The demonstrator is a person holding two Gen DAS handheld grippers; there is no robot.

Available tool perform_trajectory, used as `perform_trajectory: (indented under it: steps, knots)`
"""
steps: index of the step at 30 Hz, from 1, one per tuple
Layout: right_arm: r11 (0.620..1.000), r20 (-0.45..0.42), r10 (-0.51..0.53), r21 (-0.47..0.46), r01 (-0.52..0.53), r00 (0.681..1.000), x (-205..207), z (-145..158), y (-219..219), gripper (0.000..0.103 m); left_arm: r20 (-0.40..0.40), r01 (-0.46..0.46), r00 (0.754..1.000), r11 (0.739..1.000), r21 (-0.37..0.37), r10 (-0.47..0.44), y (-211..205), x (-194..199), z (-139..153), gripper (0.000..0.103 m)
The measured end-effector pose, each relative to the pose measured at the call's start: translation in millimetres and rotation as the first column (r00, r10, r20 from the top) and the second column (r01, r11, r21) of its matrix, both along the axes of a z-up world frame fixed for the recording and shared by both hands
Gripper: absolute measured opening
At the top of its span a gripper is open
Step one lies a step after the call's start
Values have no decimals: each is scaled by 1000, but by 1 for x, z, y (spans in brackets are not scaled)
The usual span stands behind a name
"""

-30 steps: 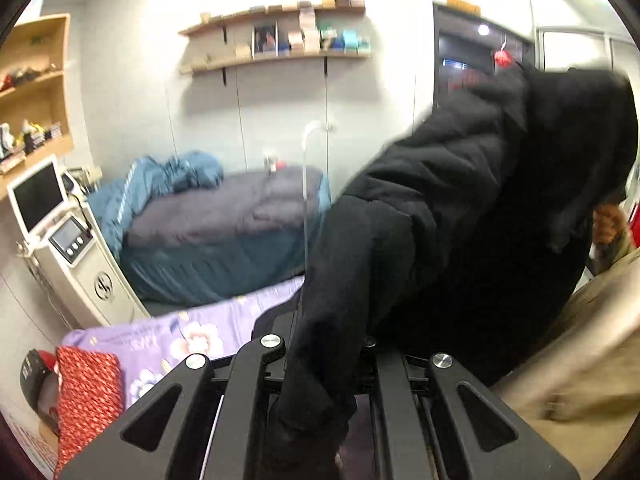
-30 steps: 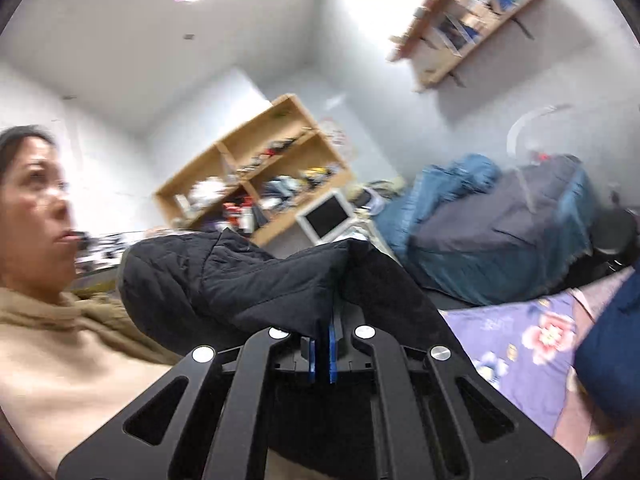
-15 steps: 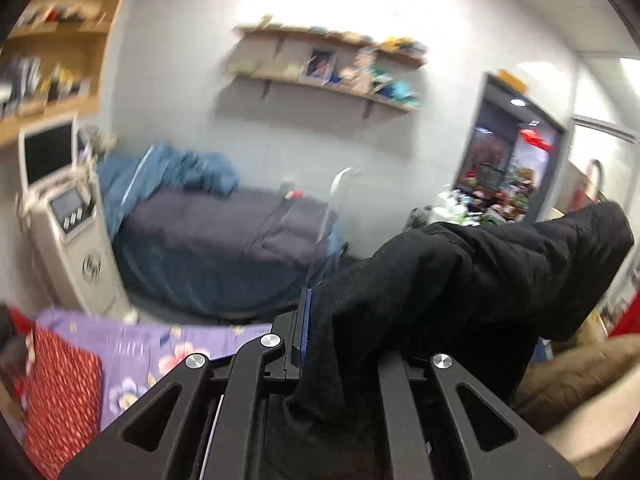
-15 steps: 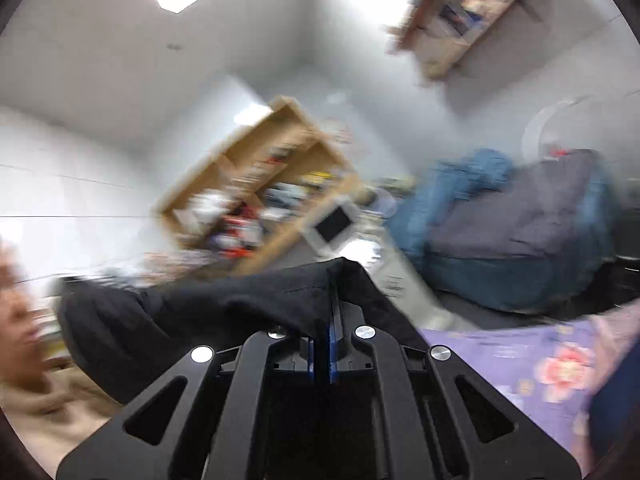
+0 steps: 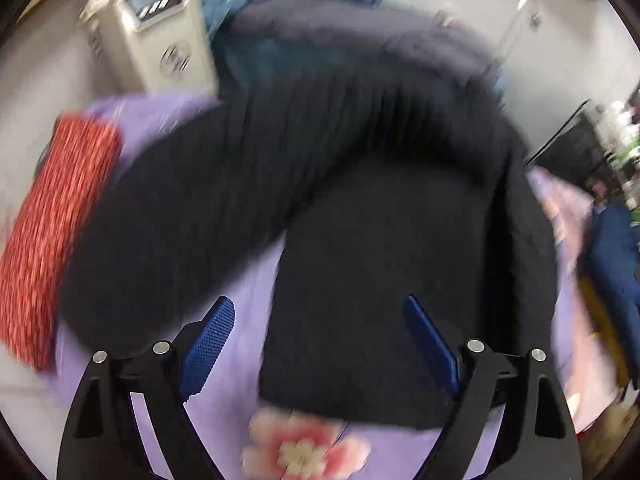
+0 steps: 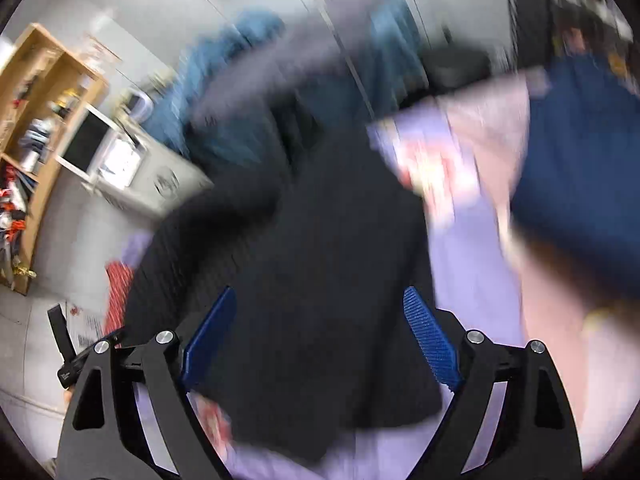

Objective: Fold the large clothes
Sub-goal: 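Lay the jacket flat on the bed and open both grippers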

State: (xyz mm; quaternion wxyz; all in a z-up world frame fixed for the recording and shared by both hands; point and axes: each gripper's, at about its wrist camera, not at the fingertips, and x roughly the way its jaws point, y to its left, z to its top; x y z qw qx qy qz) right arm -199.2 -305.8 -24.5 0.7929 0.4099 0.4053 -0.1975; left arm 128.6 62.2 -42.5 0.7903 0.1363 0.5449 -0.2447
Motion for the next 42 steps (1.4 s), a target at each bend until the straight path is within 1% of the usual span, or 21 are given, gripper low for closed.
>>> perform_trajectory:
  steps: [3,6,9,13,16,19,21,22,24,26,27,28,29,30,31,32,33,36,38,40,42]
  knots:
    - [999,-111,-9,32,13,994,-29,-47,26,85,-75,-85,993,996,38,87,36,-12,-29,85]
    - [995,-141,-38,83,50,989,-48,-67,37,85,-110,-186,975,980,64,192,71,-18,-35,85]
    - [997,-162,-26,66,37,986,-53,-69,42,85,-105,-216,969,973,84,224,84,-19,-41,85]
    - [995,-196,100,-7,-103,975,-29,-71,64,85,-89,-158,982,983,95,166,77,-25,-59,86]
    - [957,-229,264,-63,-285,937,9,-80,95,85,-77,-89,992,990,107,98,58,-37,-72,86]
    - [857,-279,451,-130,-498,848,39,-86,145,85,-89,-68,993,993,94,76,47,-51,-74,86]
    - [719,-320,600,-188,-669,734,54,-89,193,85,-110,-81,990,994,70,88,48,-56,-76,87]
    - [658,-336,642,-222,-720,689,57,-90,211,85,-122,-91,988,994,61,98,49,-57,-77,88]
    - [536,-383,697,-283,-795,606,62,-99,244,85,-150,-118,981,992,52,125,56,-57,-82,88]
    - [449,-469,697,-305,-840,543,65,-115,262,85,-163,-138,976,988,64,147,61,-57,-85,88]
    - [388,-538,675,-324,-863,505,66,-128,270,82,-161,-143,975,987,74,153,65,-58,-86,88]
    - [354,-574,657,-336,-872,488,66,-136,273,68,-152,-144,976,986,86,156,68,-59,-86,88]
    - [325,-613,634,-342,-882,471,65,-146,273,59,-145,-145,977,985,96,158,70,-60,-86,88]
    - [322,-634,614,-342,-883,470,64,-152,268,41,-137,-143,978,984,110,158,73,-62,-86,88]
    - [349,-615,626,-329,-877,480,64,-150,262,24,-134,-142,978,983,116,157,75,-64,-86,89]
    - [393,-573,647,-314,-864,503,62,-146,254,14,-135,-144,978,982,121,159,77,-66,-87,89]
    - [450,-524,652,-314,-836,548,61,-137,243,6,-138,-146,977,981,124,163,78,-68,-88,89]
    - [644,-332,598,-342,-684,729,56,-83,196,5,-158,-156,972,979,131,176,80,-74,-94,89]
    - [756,-200,517,-349,-554,832,45,-43,156,5,-167,-152,971,979,133,173,77,-78,-97,89]
    - [832,-104,409,-366,-417,907,29,-8,113,5,-159,-142,974,981,136,163,71,-80,-98,89]
    - [912,22,245,-343,-223,969,-4,26,52,5,-152,-123,978,984,130,142,63,-83,-98,89]
